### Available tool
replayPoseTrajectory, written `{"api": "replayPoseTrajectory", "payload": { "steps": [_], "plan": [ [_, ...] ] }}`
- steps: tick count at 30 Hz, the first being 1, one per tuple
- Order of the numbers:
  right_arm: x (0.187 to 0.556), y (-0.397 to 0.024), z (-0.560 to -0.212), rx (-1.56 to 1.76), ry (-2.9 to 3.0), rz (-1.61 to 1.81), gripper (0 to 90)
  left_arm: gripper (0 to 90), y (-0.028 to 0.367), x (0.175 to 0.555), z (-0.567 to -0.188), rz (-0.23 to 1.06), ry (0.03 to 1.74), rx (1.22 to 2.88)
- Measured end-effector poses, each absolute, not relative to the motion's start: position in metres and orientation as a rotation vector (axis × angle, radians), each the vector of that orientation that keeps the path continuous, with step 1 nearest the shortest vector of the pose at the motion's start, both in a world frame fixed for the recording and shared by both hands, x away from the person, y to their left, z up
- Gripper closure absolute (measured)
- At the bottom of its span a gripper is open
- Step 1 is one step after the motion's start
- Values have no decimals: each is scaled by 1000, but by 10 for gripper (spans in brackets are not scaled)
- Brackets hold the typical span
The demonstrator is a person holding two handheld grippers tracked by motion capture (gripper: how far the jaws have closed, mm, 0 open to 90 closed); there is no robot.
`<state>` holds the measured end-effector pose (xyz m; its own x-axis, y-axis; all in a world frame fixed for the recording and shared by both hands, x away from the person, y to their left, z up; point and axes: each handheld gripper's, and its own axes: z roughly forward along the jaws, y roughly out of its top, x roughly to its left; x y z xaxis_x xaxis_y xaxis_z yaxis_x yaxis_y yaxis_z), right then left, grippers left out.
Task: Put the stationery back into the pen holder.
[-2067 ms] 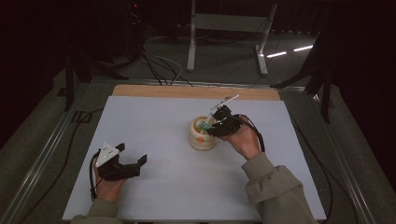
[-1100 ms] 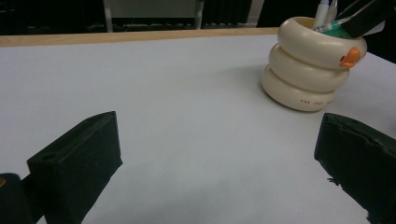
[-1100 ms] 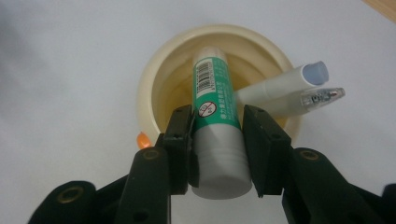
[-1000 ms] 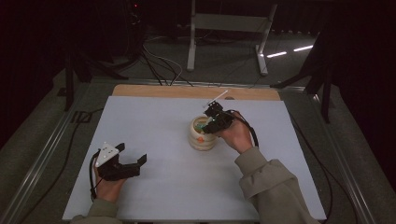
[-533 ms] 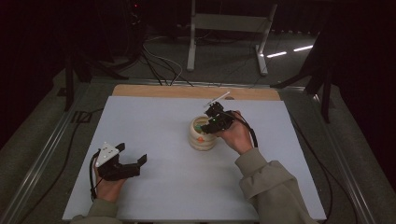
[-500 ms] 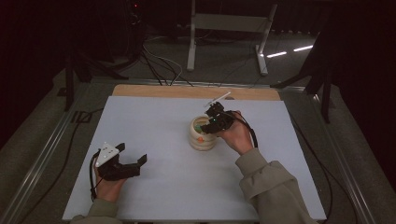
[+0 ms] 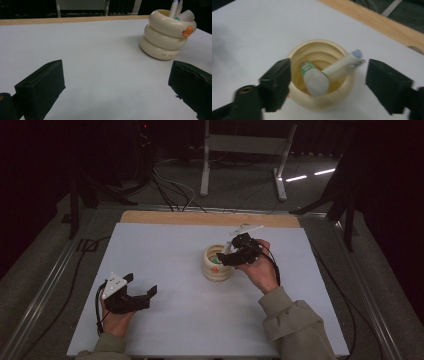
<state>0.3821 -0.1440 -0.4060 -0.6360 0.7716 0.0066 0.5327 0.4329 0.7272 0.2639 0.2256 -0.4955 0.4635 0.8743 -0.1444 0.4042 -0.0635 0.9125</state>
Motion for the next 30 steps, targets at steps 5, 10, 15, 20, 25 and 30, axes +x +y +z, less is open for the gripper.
{"api": "replayPoseTrajectory", "payload": {
  "steps": [5, 10, 15, 20, 25, 30],
  "plan": [
    [368, -157, -406, 1110, 2302, 1070, 100, 9, 231, 263, -494, 578, 1128, 1648],
    [352, -175, -408, 1088, 2258, 1110, 18, 9, 235, 261, -490, 610, 1134, 1637],
    [333, -200, -415, 1104, 2191, 1153, 0, 8, 238, 256, -485, 639, 1123, 1634],
    [313, -230, -429, 1114, 2118, 1195, 0, 8, 241, 255, -483, 645, 1132, 1616],
    [291, -253, -445, 1112, 2044, 1246, 0, 8, 242, 253, -482, 648, 1132, 1601],
    [278, -271, -460, 1145, 1994, 1254, 0, 8, 241, 251, -482, 653, 1119, 1601]
  ]
}}
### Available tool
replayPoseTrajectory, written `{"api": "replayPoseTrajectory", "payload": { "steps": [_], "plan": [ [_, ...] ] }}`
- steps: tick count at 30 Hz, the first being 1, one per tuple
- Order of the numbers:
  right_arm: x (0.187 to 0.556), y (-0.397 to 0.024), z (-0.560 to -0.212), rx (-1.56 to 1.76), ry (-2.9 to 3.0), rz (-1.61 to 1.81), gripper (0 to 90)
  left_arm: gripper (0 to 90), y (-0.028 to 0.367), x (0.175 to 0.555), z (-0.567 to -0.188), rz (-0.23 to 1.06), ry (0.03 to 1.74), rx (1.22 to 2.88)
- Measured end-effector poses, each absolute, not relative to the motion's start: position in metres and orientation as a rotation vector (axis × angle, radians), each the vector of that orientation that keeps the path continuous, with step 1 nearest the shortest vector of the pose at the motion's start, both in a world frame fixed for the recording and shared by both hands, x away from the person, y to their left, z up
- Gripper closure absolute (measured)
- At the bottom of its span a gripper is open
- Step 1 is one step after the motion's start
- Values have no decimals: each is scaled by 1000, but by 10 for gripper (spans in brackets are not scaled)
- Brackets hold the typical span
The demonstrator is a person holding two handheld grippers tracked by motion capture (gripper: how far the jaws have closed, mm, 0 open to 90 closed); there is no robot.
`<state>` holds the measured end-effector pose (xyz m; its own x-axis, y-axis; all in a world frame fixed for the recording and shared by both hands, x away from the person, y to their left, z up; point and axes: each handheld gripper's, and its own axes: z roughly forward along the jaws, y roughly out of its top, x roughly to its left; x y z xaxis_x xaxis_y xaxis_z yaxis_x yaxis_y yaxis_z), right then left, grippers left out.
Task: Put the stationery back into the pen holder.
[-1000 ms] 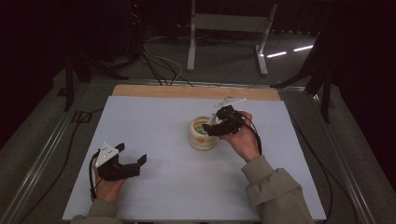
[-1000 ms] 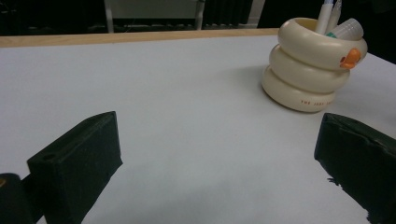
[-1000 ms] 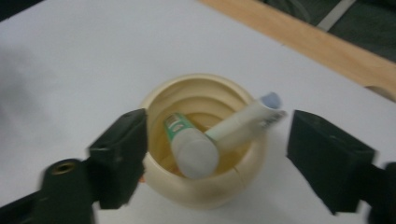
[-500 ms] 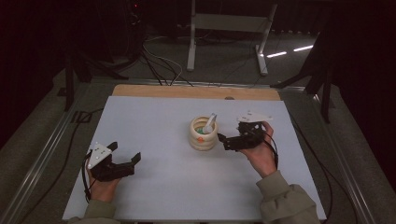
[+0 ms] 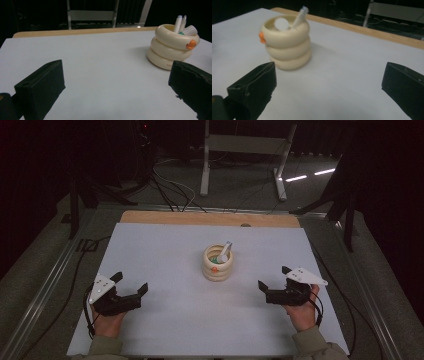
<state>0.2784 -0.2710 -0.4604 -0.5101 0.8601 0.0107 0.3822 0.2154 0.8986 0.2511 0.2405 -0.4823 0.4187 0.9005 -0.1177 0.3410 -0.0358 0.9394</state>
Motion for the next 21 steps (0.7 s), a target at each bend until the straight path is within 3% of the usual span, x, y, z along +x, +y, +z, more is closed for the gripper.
{"api": "replayPoseTrajectory", "payload": {
  "steps": [11, 21],
  "plan": [
    [260, -303, -474, 1176, 1874, 1310, 0, 8, 239, 250, -483, 653, 1081, 1584],
    [258, -304, -475, 1175, 1835, 1312, 0, 8, 234, 251, -485, 654, 1086, 1606]
  ]
}}
